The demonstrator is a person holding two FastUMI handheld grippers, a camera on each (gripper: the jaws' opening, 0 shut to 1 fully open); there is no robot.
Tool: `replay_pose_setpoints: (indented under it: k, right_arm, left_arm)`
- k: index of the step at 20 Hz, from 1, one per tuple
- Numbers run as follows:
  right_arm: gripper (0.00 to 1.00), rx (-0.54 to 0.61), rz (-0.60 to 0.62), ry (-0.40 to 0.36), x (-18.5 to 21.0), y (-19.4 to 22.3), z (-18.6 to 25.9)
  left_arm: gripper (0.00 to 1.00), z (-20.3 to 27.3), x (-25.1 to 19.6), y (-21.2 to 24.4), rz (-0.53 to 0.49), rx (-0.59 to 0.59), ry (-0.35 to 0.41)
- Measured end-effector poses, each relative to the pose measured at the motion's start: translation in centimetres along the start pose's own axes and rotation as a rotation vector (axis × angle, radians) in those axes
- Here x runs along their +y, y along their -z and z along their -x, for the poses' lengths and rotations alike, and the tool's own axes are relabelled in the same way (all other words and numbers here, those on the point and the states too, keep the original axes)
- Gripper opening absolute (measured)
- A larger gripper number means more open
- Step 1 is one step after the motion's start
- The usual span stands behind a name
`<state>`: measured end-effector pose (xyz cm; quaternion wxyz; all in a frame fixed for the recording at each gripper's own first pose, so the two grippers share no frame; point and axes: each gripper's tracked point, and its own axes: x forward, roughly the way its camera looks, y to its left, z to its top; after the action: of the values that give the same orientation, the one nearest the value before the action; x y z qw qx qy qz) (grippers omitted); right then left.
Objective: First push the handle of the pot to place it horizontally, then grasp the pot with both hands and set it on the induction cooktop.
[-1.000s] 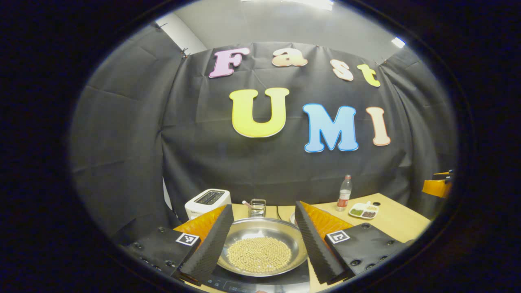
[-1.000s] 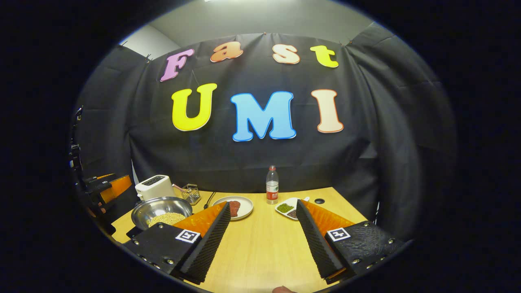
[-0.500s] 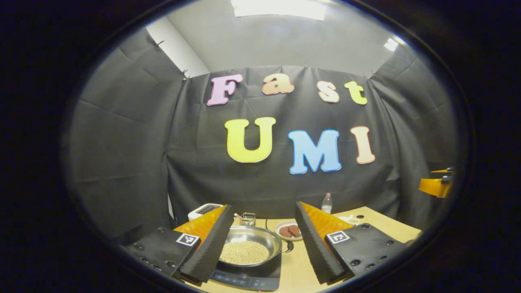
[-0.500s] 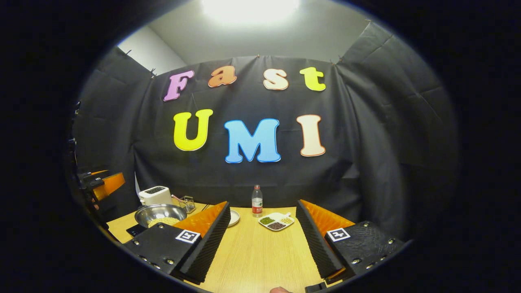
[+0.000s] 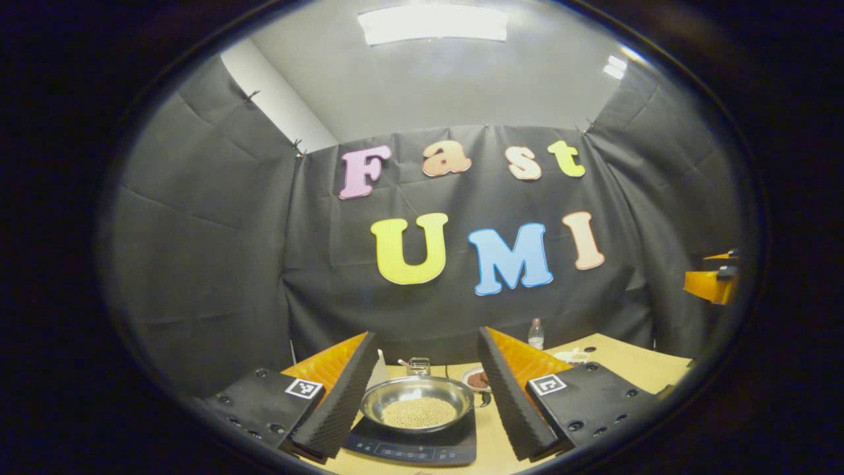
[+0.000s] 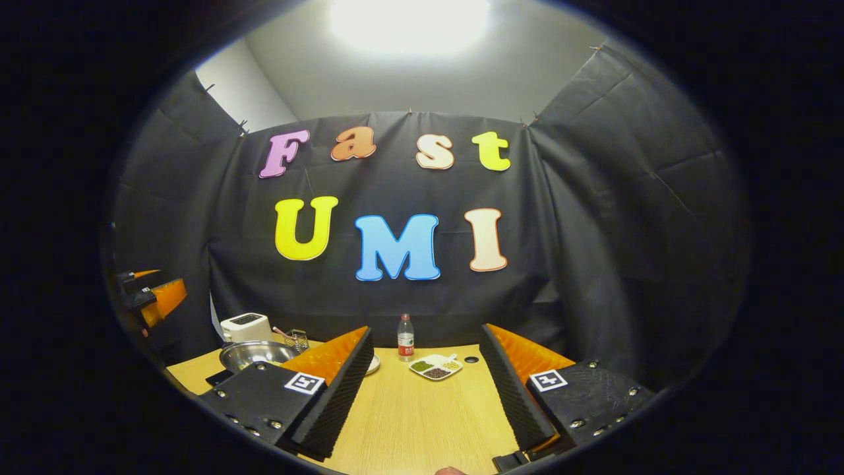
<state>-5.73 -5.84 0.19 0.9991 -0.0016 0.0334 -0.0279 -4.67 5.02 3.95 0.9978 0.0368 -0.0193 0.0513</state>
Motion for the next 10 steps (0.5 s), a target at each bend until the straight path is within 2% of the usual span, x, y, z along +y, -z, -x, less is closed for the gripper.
replay_pose_setpoints:
  k: [7,8,10]
  right_arm:
    - [0.98,-0.019,-0.006,0.013,0.0,-0.6,2.6]
    - [0.98,-0.023,-0.006,0.016,-0.2,-0.7,2.8]
    - [0.98,-0.022,-0.012,0.02,-0.3,-0.7,3.4]
  left_arm:
    - [1.0,2.7,0.2,-0.6,0.022,-0.014,0.018]
    - [0.94,3.1,0.3,-0.7,0.022,-0.015,0.019]
    - [0.94,3.9,0.2,-0.9,0.023,-0.017,0.027]
